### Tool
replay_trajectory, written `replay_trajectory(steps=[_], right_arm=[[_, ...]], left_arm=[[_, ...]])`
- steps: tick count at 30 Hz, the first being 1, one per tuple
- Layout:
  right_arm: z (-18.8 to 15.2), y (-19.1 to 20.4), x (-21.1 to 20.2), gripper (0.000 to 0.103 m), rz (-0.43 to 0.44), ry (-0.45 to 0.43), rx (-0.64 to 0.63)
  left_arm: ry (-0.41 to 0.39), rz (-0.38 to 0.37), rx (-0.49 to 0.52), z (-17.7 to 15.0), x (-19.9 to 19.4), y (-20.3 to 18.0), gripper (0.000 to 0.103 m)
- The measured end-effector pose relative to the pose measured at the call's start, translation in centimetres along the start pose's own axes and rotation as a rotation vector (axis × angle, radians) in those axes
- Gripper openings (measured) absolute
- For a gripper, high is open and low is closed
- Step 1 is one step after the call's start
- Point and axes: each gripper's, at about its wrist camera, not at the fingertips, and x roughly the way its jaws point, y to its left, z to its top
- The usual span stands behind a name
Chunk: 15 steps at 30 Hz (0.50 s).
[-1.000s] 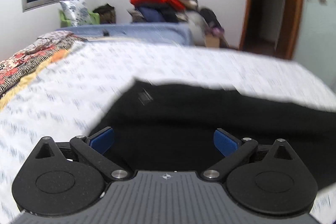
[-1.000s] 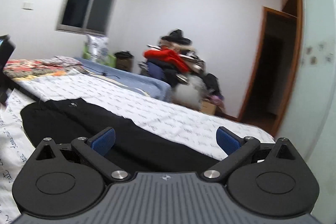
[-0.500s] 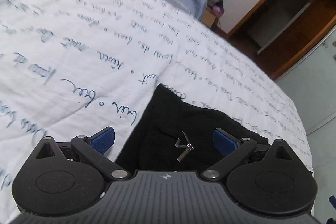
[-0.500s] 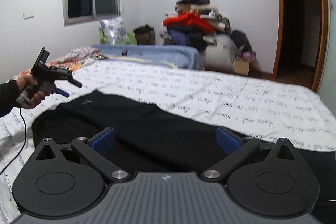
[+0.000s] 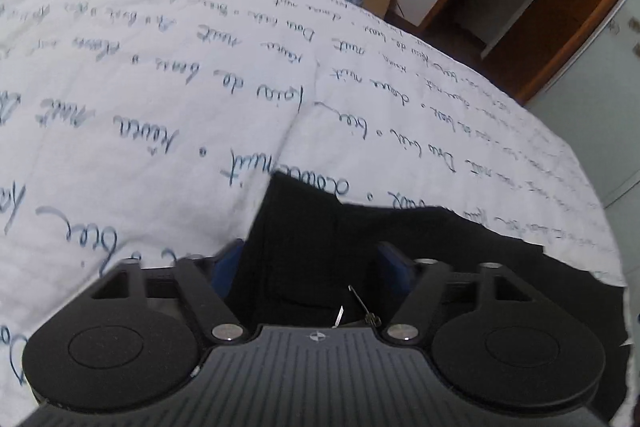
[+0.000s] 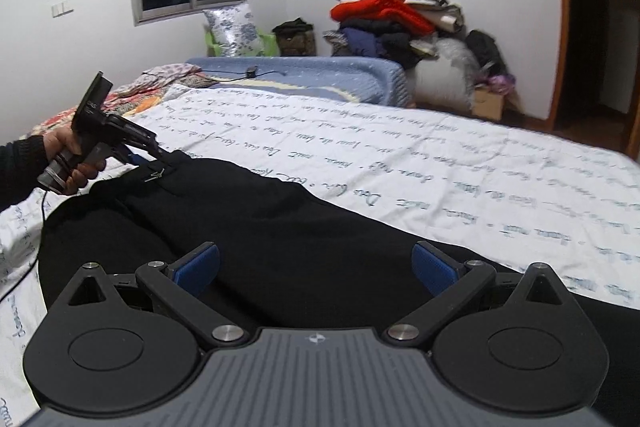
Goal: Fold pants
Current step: 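Grasp the waistband end of the black pants with both grippers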
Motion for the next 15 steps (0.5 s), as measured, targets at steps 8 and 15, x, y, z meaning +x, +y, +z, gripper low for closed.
replay_trajectory(steps=[8, 15], right_arm=[[2.4, -5.8, 6.9, 0.103, 0.174, 0.186, 0.062], [4.0, -8.9, 10.9, 0.103, 0.197, 0.253, -0.048]], left_arm=[[-0.202, 0.061, 0.217, -1.2, -3.9, -3.5, 0.008], [-0.472, -0.010, 0.437, -4.9, -11.3, -8.6, 0.008]])
